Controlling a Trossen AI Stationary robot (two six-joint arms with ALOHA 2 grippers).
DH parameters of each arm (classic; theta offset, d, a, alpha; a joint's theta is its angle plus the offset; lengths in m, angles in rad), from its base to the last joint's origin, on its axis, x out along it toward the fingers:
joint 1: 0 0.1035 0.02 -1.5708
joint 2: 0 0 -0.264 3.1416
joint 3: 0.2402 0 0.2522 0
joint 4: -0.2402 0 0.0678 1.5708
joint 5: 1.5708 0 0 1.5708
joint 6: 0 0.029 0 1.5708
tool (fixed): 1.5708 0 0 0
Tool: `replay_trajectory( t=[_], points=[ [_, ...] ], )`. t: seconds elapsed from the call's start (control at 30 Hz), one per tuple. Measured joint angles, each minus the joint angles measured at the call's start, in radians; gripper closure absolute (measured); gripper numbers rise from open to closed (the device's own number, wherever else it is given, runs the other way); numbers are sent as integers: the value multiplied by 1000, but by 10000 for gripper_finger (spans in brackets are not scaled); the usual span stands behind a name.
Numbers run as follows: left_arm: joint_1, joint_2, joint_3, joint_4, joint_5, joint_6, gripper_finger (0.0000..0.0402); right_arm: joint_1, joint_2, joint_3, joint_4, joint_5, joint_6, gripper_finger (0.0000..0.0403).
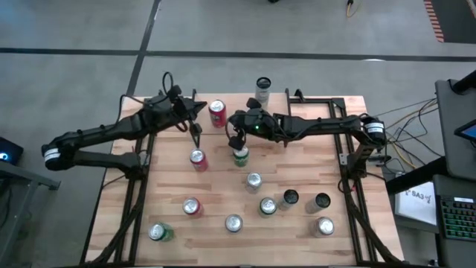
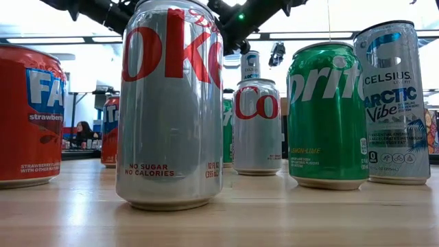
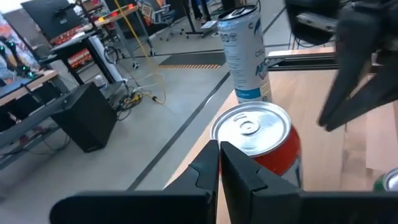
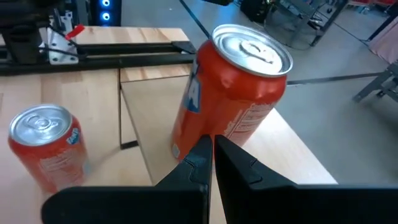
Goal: Place canned beverage on shelf
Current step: Put the center orange soda can on the shelf
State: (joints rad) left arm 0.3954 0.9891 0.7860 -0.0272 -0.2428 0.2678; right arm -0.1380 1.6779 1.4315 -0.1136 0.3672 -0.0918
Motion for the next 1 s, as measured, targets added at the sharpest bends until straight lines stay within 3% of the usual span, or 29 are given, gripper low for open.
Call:
replay_trajectory(
  t=[1.0],
  points=[
    [2,84,0,99,-10,7,401,-26,40,-1,90,0,-54,394]
  ],
)
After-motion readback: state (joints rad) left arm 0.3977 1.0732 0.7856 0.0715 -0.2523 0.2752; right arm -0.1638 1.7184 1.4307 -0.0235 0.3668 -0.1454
